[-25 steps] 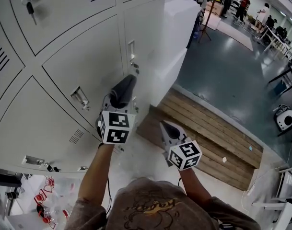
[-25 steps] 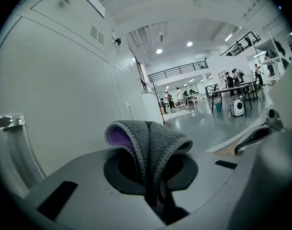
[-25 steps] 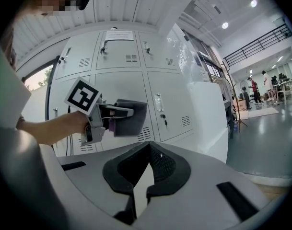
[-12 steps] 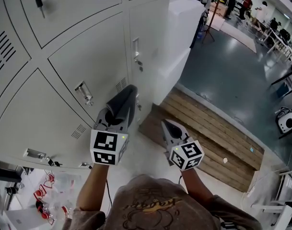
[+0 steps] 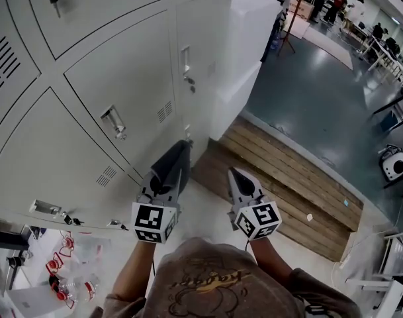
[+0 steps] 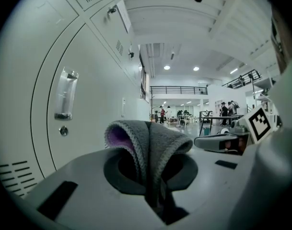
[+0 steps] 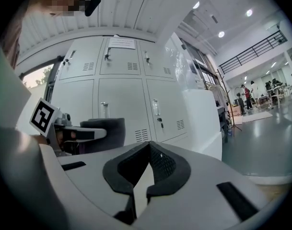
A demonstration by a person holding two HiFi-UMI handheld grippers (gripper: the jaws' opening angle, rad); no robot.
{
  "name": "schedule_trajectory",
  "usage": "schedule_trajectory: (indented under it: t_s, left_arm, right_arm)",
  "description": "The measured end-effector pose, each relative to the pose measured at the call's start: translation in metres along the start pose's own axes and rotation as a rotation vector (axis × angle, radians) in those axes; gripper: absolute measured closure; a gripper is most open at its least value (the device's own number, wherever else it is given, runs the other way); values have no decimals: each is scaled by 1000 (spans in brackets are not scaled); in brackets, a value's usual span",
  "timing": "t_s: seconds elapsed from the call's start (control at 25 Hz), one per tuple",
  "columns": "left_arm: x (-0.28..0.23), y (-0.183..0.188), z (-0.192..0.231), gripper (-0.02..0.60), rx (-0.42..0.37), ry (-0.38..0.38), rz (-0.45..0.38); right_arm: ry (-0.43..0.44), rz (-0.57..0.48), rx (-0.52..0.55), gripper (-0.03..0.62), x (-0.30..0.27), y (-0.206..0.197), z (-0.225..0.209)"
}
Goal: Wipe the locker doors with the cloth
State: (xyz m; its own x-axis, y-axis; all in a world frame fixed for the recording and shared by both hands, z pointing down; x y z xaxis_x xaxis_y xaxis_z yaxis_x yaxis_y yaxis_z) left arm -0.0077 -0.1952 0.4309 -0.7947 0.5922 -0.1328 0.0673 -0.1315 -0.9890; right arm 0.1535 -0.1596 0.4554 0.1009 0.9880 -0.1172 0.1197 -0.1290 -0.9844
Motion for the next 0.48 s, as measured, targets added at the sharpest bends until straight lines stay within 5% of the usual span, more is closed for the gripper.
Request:
schedule_trajectory:
  t_s: [0.48]
  left_arm:
    - [26, -51, -7, 541, 79, 25, -47]
  right_arm:
    - [34, 37, 40, 597, 14, -30, 7]
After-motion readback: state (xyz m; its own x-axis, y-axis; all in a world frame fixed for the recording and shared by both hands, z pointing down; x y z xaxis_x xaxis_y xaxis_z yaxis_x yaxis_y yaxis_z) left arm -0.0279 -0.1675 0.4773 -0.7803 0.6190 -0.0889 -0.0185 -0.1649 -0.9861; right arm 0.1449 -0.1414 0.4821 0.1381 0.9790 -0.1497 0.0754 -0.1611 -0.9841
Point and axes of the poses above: the fingertips, and each gripper's own axes: x backward along the fingers, z to its left, y out of its top, the point moved 2 cm from there along x, backward along the fingers, and after that the axes turned 13 degrees about -y, right-handed, at the moved point
